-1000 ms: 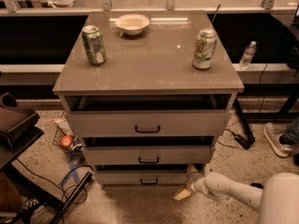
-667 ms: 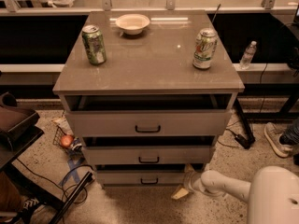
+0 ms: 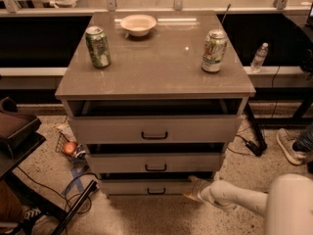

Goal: Open bottom drawer

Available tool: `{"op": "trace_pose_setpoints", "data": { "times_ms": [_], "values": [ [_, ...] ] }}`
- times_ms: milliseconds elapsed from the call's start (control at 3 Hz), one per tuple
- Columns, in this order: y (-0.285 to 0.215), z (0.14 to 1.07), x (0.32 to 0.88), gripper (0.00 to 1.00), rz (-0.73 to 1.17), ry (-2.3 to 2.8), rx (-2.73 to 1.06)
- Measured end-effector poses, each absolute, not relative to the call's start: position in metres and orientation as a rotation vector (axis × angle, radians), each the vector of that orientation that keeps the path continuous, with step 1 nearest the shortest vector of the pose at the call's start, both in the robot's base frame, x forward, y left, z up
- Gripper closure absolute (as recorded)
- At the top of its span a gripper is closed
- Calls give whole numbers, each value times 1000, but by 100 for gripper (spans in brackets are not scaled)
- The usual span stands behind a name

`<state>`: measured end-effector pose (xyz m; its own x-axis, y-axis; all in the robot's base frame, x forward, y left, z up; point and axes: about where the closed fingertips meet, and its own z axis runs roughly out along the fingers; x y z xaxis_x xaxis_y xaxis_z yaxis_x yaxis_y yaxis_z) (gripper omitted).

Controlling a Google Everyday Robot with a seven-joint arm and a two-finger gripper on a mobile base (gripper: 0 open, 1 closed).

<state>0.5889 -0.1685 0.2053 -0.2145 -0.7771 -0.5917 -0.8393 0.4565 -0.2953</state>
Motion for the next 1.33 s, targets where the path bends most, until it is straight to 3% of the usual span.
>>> {"op": "trace_pose_setpoints", "data": {
  "times_ms": [333,667,1000,1333],
  "values": [
    [-192,265,553,80,-26,1984,-1347],
    [-202,284,501,100,-55,2017,-1372],
    [-185,275,471,84,4,2018,-1416],
    [-185,263,533,53,-101,1991,-1435]
  ]
}}
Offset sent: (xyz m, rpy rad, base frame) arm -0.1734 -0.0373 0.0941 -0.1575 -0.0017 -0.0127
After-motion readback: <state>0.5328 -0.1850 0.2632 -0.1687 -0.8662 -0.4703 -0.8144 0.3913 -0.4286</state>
